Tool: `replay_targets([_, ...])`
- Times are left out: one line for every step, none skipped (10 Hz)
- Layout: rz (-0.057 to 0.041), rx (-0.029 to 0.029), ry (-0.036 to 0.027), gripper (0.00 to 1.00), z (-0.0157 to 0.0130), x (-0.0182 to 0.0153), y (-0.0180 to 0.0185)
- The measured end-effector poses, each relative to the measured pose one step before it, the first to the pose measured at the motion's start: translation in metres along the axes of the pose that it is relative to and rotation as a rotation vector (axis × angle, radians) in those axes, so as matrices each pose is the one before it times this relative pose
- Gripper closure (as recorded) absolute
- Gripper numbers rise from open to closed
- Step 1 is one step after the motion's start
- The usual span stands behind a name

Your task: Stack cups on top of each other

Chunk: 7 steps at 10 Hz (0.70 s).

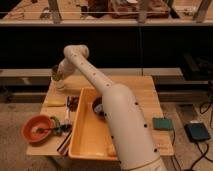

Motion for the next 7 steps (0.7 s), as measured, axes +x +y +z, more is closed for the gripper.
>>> replay_targets([0.00657, 0.00748, 0.00140, 0.87, -0.00032, 0.00419, -0.00054])
replay_targets([0.00768, 0.00817, -0.00026, 0.87, -0.00068, 0.00295, -0.00099])
replay_targets([0.00398, 0.00952, 0.00210, 0.87, -0.00055, 0.00241, -0.00221])
replay_targets([-0.00173, 0.00789, -0.00086, 0.81, -0.00072, 0.00127, -0.00291])
replay_targets([-0.00513, 0.00635, -0.00394, 0.73, -0.00015, -0.00026, -0.00232])
replay_targets([-0.00680, 0.00618, -0.00451, 0.65, -0.00040, -0.00032, -0.00195])
replay_targets([-0.01273, 0.00602, -0.00341, 0.53, -0.00125, -0.00111, -0.00319])
